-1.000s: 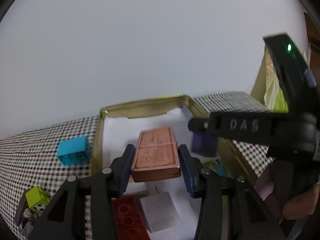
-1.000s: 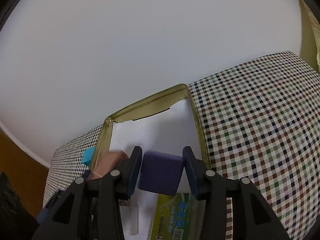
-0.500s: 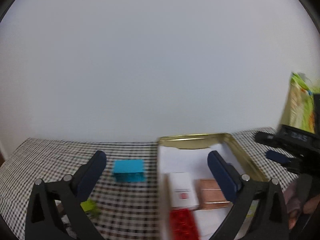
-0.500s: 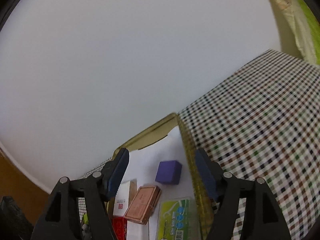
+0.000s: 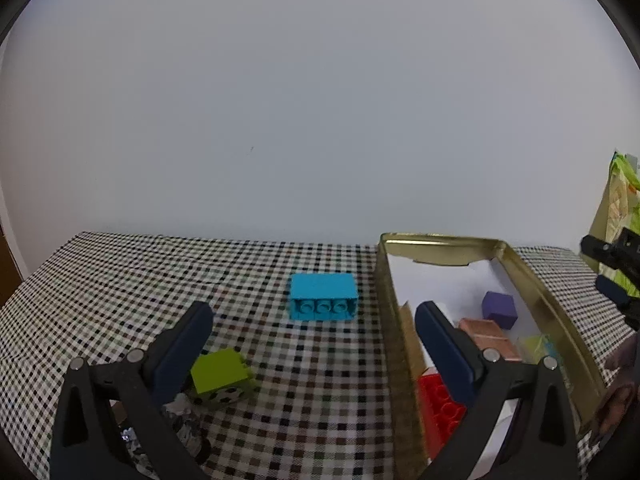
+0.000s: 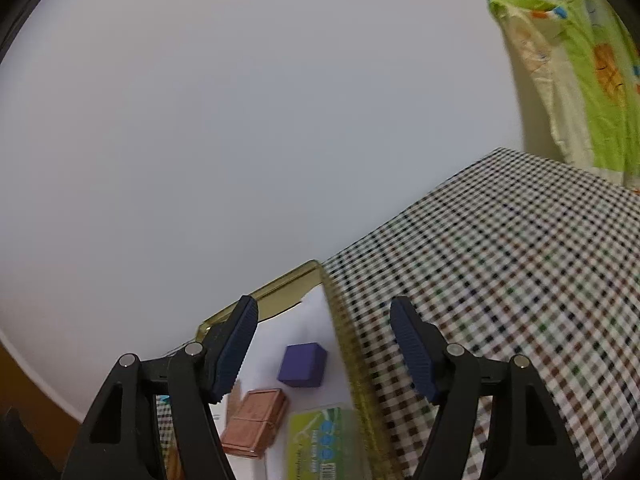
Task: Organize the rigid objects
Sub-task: 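Withdraw both grippers from the tray back over the remaining objects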
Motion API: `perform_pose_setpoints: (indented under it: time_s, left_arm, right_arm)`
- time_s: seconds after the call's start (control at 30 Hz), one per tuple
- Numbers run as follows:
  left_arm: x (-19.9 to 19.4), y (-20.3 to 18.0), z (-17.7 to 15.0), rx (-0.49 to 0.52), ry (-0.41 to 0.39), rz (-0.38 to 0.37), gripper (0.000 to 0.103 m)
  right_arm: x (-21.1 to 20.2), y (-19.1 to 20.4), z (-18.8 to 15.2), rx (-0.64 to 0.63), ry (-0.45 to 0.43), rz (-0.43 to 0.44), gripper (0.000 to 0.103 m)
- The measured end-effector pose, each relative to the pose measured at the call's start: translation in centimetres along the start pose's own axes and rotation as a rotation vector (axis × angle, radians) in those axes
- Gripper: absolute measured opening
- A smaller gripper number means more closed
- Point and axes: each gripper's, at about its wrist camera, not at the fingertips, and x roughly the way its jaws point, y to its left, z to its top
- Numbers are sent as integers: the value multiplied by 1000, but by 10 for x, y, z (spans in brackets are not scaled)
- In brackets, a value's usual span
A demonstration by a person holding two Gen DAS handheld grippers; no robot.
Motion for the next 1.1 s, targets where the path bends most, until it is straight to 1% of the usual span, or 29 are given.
perform_pose_setpoints:
  time_s: [0.07, 0.13, 0.27, 0.4, 0.6, 0.73, 0.8, 0.93, 1.1]
  left_arm:
    - [1, 2, -2, -4, 11, -5, 102]
    - [2, 4, -2, -7, 13, -6, 102]
    - [3, 3, -3, 2, 7, 1, 102]
    - [-1, 4, -5, 27, -9, 19, 102]
    - [-5, 13, -7, 37, -22, 30, 102]
    - [-7, 19, -7, 42, -27, 35, 102]
    - [-7, 20, -9, 47, -21, 35, 102]
    - [-5, 22, -13, 71, -10, 47, 102]
    - [-9, 32, -14, 66, -12, 38, 102]
  right_arm:
    - [-6, 2, -3, -20, -29, -14, 71]
    - [-18, -4, -4, -38, -37, -21, 71]
    - [-19, -7, -9, -7, -25, -17, 71]
    - [-22, -3, -15, -50, -71, -56, 71]
    - [-31, -3, -22, -77, -131, -87, 71]
    - [-40, 11, -37, -123, -147, -107, 71]
    - [-43, 15, -40, -140, -164, -119, 71]
    - [-46, 18, -49, -155, -152, -124, 71]
    - [-50, 19, -53, -159, -163, -139, 71]
